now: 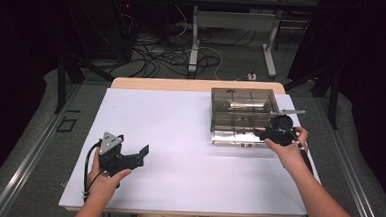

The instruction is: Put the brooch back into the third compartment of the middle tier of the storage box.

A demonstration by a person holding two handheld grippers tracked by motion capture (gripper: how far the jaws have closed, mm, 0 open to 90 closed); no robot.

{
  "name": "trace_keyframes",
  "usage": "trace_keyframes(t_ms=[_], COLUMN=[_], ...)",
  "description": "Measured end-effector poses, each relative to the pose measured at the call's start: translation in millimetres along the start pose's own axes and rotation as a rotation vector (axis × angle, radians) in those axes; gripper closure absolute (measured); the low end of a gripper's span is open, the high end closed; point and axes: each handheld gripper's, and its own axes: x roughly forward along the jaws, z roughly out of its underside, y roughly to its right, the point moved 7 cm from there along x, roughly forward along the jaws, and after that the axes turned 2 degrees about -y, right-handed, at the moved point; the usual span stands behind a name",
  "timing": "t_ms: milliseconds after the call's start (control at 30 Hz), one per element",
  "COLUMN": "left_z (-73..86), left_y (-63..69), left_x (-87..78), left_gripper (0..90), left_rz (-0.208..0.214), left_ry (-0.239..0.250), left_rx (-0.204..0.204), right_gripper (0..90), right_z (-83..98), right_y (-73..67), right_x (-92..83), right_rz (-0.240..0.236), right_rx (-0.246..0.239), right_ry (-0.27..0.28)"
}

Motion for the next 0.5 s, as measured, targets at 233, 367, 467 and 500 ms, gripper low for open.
trace_keyframes(t_ms=[233,367,467,500], left_z=[-0.1,-0.2,-0.1,-0.1], left_y=[-0.2,-0.3,-0.2,-0.2], left_x=[0.0,-0.1,-0.7,-0.7], left_gripper=[0.7,0.7,0.7,0.7], left_rz=[-0.001,-0.003,0.001,0.000], left_ry=[0.001,0.001,-0.005,-0.004], left_rx=[0.002,0.006,0.006,0.006], right_gripper=[44.0,40.7,39.1,38.6], right_z=[-1.3,-2.4,-2.8,-3.0], right_y=[-7.3,-14.0,-19.5,-21.3], right_x=[-6.3,-10.9,-13.9,-15.3], right_rz=[-0.016,-0.027,-0.046,-0.051], right_rx=[-0.042,-0.053,-0.058,-0.060], right_ry=[0.024,0.039,0.045,0.048])
